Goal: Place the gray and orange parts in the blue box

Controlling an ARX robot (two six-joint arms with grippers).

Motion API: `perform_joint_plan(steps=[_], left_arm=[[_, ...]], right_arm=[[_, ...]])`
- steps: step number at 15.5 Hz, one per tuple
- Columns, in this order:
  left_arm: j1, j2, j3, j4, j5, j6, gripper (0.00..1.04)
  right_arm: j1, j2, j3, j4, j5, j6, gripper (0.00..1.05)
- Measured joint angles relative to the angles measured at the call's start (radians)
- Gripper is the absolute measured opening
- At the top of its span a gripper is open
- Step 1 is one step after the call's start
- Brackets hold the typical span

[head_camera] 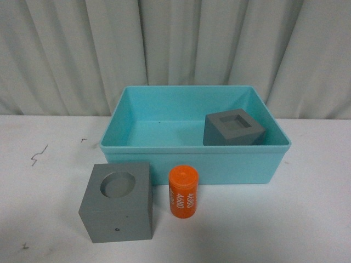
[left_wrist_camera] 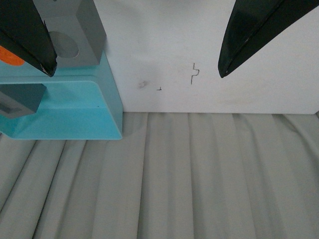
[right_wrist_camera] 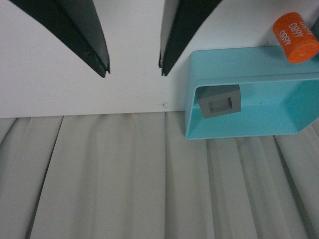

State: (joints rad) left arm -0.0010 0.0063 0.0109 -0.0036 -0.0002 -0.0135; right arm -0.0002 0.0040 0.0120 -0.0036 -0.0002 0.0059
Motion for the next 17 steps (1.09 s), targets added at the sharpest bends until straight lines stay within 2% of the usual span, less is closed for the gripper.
perform_joint_plan(steps=[1,2,5,9,10,11,12,15,17], left_arm=[[0.0,0.0,0.0,0.0,0.0,0.0,0.98],[0.0,0.0,0.0,0.0,0.0,0.0,0.98],[0.0,0.0,0.0,0.0,0.0,0.0,0.98],[0.0,0.0,0.0,0.0,0.0,0.0,0.98],[-0.012,0.029,0.041,-0.14,-0.017,-0.025,0.98],[-0.067,0.193,0.15,-0.327,-0.069,-0.117,0.98],[-0.155,0.349,0.277,-0.422,-0.108,-0.214,0.98],[-0.219,0.556,0.447,-0.243,-0.136,-0.268,0.98],[-0.242,0.719,0.488,-0.161,-0.11,-0.271,0.98]], right_arm=[[0.0,0.0,0.0,0.0,0.0,0.0,0.54],[0.0,0.0,0.0,0.0,0.0,0.0,0.72],[0.0,0.0,0.0,0.0,0.0,0.0,0.98],[0.0,0.0,0.0,0.0,0.0,0.0,0.98],[0.0,0.0,0.0,0.0,0.0,0.0,0.98],[0.0,0.0,0.0,0.0,0.0,0.0,0.98],[0.0,0.0,0.0,0.001,0.0,0.0,0.98],[0.0,0.0,0.0,0.0,0.0,0.0,0.98],[0.0,0.0,0.0,0.0,0.0,0.0,0.98]])
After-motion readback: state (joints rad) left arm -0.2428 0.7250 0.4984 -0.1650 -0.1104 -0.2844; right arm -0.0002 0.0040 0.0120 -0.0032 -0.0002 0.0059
